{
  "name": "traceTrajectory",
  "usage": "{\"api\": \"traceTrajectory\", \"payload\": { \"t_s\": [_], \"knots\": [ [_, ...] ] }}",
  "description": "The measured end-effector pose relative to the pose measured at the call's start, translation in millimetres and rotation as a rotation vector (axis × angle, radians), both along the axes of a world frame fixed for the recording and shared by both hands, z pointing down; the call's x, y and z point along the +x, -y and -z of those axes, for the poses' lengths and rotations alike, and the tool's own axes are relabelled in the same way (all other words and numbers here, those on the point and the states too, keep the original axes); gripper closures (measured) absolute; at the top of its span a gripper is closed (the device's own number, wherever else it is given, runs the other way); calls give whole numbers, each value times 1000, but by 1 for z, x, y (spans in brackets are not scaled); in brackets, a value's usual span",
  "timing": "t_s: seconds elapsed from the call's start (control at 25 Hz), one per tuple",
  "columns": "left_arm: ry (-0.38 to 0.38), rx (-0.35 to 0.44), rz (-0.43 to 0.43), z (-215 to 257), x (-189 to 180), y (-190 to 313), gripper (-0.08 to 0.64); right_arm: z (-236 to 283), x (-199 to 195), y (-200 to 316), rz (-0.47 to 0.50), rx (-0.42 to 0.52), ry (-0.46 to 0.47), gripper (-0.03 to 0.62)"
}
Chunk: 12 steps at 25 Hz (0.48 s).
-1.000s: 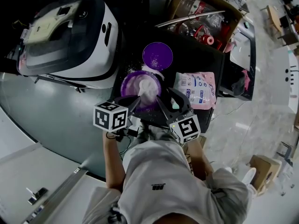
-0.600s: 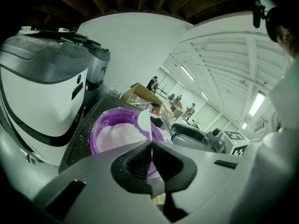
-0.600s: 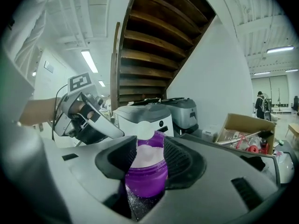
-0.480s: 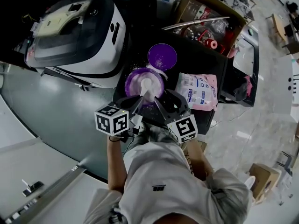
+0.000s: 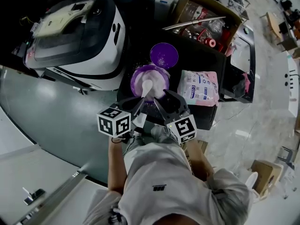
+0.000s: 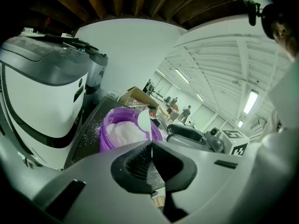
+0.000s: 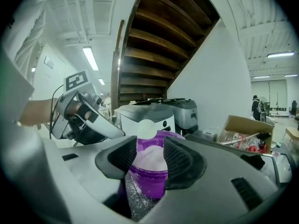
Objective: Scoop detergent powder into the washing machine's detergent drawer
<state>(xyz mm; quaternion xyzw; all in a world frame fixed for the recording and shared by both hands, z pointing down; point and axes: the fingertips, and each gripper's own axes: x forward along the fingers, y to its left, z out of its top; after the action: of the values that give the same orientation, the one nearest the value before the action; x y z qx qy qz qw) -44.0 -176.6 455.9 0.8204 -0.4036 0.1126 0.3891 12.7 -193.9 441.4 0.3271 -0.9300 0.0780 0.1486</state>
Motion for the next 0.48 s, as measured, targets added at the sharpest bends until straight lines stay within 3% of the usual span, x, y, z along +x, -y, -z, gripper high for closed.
{"api": "traceTrajectory", "payload": {
  "t_s": [0.48],
  "knots": [
    [-47, 24, -117, -4, -43, -34, 545, -8, -42, -42, -147, -4, -38, 416]
  ]
}}
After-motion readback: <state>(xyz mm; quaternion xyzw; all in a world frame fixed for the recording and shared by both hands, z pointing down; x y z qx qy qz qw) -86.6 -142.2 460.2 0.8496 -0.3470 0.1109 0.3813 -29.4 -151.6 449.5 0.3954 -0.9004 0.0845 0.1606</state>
